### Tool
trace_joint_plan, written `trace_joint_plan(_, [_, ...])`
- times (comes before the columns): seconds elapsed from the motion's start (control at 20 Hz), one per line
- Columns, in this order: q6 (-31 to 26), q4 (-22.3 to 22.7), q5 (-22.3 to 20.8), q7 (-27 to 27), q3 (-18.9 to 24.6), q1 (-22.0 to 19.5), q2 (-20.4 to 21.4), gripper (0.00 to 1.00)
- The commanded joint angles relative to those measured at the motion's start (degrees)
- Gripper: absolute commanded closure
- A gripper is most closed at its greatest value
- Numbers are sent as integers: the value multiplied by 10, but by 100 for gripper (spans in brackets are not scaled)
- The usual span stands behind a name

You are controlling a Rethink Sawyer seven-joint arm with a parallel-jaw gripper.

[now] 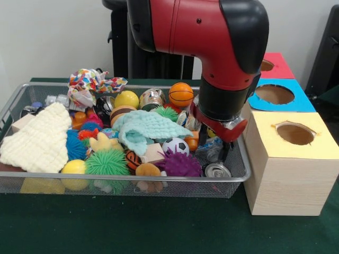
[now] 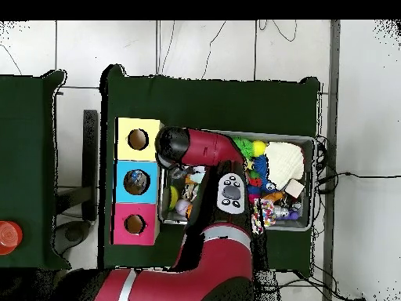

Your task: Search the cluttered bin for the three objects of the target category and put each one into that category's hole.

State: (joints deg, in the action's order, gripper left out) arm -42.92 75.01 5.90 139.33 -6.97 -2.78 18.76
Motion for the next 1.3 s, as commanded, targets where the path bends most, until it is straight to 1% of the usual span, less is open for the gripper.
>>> trace_joint_plan(0.05, [-96,30,18,88,4,3,-7,0])
trace_joint_plan(0.2, [-113,43,26,88,6,-1,-2,0])
trace_joint_plan(0.35, [-102,40,22,83,3,-2,-12,0])
trace_joint_plan(0.55, [-89,32,19,73,4,-14,-22,0])
trace_joint_plan(0.7, [-76,34,21,63,11,-23,-27,0])
trace_joint_plan(1.1, [-65,51,36,65,33,-16,-34,0])
trace_joint_plan(1.3, [-85,48,42,74,29,-10,-37,0])
